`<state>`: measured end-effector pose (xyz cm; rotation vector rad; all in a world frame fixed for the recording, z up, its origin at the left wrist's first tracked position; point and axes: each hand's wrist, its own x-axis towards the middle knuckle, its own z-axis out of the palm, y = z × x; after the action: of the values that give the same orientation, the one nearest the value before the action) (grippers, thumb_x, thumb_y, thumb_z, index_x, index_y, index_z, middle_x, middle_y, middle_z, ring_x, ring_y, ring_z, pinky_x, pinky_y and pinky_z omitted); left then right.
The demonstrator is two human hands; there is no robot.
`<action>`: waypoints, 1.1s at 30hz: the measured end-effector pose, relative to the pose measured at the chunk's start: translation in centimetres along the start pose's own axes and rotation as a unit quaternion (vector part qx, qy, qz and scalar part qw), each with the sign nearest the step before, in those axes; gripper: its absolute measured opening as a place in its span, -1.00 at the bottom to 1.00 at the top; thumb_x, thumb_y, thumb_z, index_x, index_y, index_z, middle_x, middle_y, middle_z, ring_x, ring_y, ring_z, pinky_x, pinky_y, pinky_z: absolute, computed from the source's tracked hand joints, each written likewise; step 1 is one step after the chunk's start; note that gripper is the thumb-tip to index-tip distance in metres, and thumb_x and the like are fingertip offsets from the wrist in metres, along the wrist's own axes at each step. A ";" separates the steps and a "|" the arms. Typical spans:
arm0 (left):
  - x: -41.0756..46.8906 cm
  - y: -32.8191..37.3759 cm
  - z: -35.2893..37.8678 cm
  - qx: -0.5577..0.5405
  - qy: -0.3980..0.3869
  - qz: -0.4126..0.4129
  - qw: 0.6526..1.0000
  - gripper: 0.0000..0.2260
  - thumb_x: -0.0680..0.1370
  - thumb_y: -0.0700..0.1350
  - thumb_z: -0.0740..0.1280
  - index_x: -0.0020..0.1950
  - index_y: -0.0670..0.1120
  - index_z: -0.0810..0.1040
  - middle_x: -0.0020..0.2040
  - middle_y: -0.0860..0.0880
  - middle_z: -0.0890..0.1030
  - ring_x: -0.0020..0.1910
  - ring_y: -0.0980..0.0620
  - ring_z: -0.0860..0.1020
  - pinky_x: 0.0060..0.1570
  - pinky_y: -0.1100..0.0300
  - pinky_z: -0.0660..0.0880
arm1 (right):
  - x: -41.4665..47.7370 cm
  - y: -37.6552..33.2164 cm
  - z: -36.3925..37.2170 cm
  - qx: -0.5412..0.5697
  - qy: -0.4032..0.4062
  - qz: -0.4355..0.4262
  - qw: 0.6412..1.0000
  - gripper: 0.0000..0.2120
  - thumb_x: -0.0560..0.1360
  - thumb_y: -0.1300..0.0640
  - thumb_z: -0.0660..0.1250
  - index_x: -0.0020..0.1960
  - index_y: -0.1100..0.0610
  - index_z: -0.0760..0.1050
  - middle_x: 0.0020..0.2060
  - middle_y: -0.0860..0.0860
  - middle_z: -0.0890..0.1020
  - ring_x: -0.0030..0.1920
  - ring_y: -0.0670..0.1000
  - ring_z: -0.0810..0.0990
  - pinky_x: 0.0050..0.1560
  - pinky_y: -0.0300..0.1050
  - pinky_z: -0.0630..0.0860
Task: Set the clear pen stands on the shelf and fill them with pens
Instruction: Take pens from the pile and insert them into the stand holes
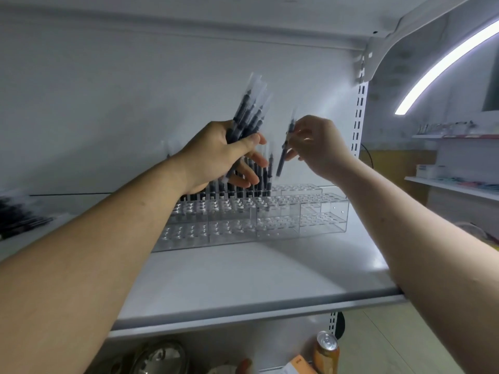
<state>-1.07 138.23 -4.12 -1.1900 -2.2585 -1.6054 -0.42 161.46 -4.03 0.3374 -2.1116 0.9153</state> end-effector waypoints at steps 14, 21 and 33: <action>0.2 -0.3 0.1 0.008 0.021 0.019 1.000 -0.77 0.76 -0.02 0.22 0.28 -0.10 0.58 -0.13 -0.10 0.72 -0.12 -0.20 0.76 -0.10 -0.07 0.72 | -1.0 -0.2 1.4 -0.079 -0.153 0.029 0.985 -0.91 0.68 0.19 0.28 0.06 0.18 0.54 -0.15 0.05 0.74 -0.27 -0.09 0.76 -0.08 0.40 0.65; 0.1 -0.3 0.0 0.043 0.020 0.046 0.998 -0.78 0.75 0.00 0.23 0.26 -0.06 0.60 -0.29 0.04 0.58 -0.41 0.02 0.51 -0.34 0.11 0.58 | -0.7 0.0 2.0 -0.144 -0.195 0.025 0.970 -0.84 0.67 0.15 0.31 -0.08 0.08 0.56 -0.18 0.02 0.75 -0.12 0.08 0.76 0.04 0.23 0.69; 0.2 -0.1 -0.3 -0.038 0.007 -0.010 0.999 -0.89 0.70 -0.23 0.24 0.19 -0.16 0.53 -0.30 0.00 0.39 -0.50 0.07 0.18 -0.48 0.25 0.14 | 0.2 0.8 -0.1 -0.091 -0.016 -0.004 0.996 -0.96 0.58 0.17 0.45 -0.02 0.08 0.68 -0.16 -0.02 0.72 -0.15 -0.06 0.70 0.05 0.01 0.71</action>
<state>-1.33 138.09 -3.95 -1.1731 -2.2256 -1.7168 -0.86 162.12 -4.24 0.2666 -2.2026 0.7097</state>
